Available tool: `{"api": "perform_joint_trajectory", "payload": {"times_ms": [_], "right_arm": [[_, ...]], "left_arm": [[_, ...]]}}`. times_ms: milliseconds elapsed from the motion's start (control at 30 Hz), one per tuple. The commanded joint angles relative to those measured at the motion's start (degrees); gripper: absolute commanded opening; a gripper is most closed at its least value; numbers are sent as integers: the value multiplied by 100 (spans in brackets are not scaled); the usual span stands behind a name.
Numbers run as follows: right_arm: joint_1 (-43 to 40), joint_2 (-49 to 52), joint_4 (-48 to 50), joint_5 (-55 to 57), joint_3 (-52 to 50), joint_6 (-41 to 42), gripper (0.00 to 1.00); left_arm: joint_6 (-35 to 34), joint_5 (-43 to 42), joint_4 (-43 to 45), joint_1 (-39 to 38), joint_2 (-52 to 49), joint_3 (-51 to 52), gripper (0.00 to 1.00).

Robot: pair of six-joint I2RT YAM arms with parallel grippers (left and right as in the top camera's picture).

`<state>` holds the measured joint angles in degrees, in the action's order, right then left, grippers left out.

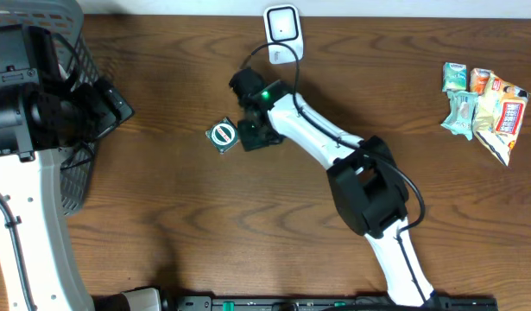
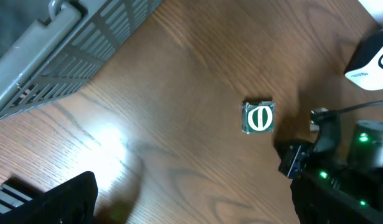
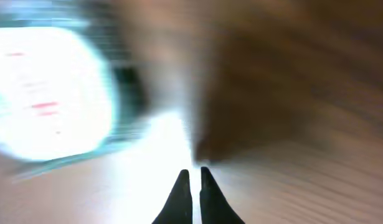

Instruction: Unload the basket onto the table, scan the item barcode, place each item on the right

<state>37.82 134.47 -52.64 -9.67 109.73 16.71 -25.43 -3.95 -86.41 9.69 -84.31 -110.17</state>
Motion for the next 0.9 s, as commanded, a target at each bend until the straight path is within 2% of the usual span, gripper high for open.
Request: {"api": "perform_joint_trajectory", "payload": {"times_ms": [0,100,167,267,367,600,800,867], "right_arm": [[225,-398,319,-2288,9,-1045,1],[428,-398,664,-2236,9,-1040,1],[634,-398,809,-1633,9,-1012,1],[992,-352,861,-216,7,-483,1],[1226,-199,986,481,4,-190,1],[1176,273,1252,1172,2,-35,1],[901,302,723,1816,4,251,1],[695,299,146,2404,4,776,1]], "left_arm": [[52,39,-9,26,9,-31,98],[52,39,-9,26,9,-31,98],[52,39,-9,26,9,-31,98],[52,39,-9,26,9,-31,98],[52,39,-9,26,9,-31,98],[52,39,-11,26,9,-31,98],[52,39,-9,26,9,-31,98],[52,39,-9,26,9,-31,98]]}}
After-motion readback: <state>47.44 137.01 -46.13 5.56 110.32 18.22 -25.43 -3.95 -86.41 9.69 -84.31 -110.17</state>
